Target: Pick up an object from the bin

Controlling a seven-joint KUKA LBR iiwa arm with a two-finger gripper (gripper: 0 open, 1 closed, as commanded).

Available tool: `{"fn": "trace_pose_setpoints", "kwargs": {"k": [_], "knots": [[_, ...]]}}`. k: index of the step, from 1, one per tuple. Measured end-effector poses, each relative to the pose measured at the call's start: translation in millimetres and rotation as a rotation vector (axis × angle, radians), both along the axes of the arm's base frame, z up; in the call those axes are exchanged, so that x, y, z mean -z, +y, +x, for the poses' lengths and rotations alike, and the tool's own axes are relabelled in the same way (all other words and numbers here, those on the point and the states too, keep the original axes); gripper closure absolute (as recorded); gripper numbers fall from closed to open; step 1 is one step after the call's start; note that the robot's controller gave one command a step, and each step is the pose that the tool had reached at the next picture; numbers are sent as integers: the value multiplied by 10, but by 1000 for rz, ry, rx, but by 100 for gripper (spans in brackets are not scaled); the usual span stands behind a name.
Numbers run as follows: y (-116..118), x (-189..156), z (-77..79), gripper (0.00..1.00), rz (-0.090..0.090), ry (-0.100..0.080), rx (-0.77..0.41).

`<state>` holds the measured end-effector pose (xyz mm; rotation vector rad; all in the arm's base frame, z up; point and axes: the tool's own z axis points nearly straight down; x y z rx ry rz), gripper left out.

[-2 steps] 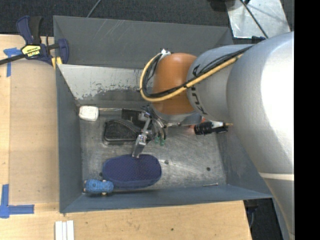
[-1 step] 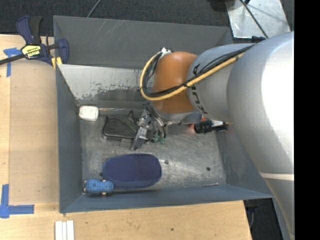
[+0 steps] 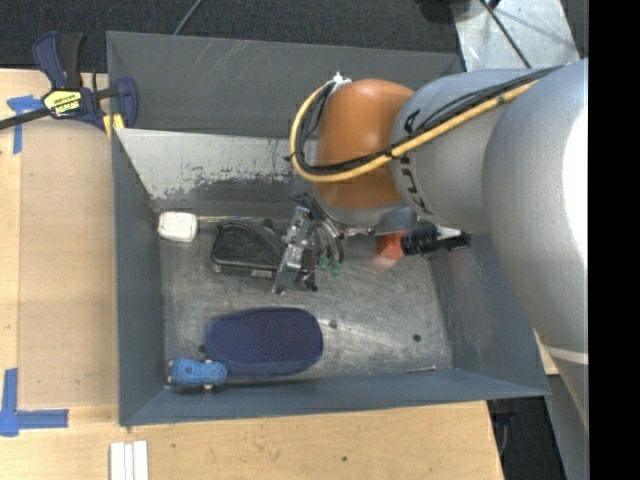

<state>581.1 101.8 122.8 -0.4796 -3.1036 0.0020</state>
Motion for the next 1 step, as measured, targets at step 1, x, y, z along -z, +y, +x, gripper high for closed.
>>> {"fn": "trace_pose_setpoints", "kwargs": {"k": [1], "knots": [[-12, -637, 0, 100, 0, -2, -3]]}}
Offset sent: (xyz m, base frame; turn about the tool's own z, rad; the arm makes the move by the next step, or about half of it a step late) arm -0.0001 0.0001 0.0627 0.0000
